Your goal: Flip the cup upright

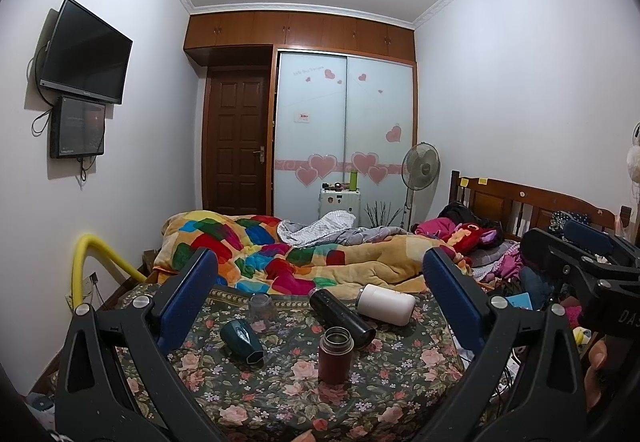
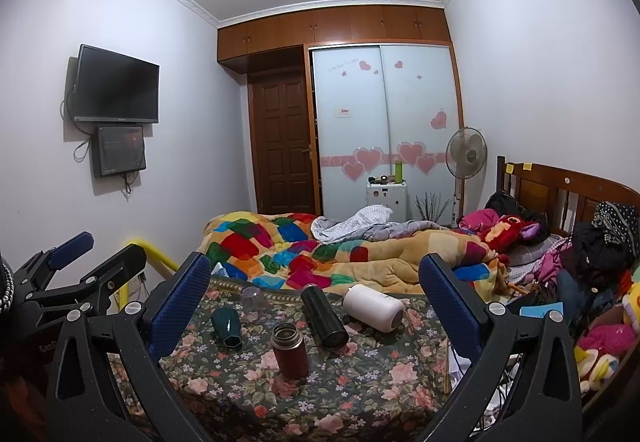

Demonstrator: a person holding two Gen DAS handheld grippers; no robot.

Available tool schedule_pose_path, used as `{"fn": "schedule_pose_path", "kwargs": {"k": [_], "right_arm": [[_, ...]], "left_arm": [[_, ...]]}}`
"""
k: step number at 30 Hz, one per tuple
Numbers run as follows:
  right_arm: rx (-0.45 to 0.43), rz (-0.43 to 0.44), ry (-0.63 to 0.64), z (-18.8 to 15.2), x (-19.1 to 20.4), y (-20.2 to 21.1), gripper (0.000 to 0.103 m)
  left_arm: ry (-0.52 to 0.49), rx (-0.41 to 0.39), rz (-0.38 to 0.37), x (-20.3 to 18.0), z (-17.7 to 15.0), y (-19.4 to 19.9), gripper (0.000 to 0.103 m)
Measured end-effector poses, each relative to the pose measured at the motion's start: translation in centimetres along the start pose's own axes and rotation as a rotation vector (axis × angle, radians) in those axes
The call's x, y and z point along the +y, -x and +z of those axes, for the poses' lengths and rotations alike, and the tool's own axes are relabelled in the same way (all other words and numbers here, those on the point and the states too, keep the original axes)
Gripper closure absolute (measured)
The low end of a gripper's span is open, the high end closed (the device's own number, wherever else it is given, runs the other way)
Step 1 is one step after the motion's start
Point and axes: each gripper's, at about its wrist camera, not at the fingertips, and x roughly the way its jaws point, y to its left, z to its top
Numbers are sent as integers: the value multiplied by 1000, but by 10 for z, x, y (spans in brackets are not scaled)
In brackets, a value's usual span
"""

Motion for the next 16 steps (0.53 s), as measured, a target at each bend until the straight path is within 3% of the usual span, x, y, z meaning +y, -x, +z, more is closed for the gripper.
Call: {"fn": "schedule_pose_path", "kwargs": {"k": [16], "right_arm": [[17, -2, -9, 0, -3, -3, 0]], "left_arm": [[3, -2, -7, 2, 1, 1, 0]]}}
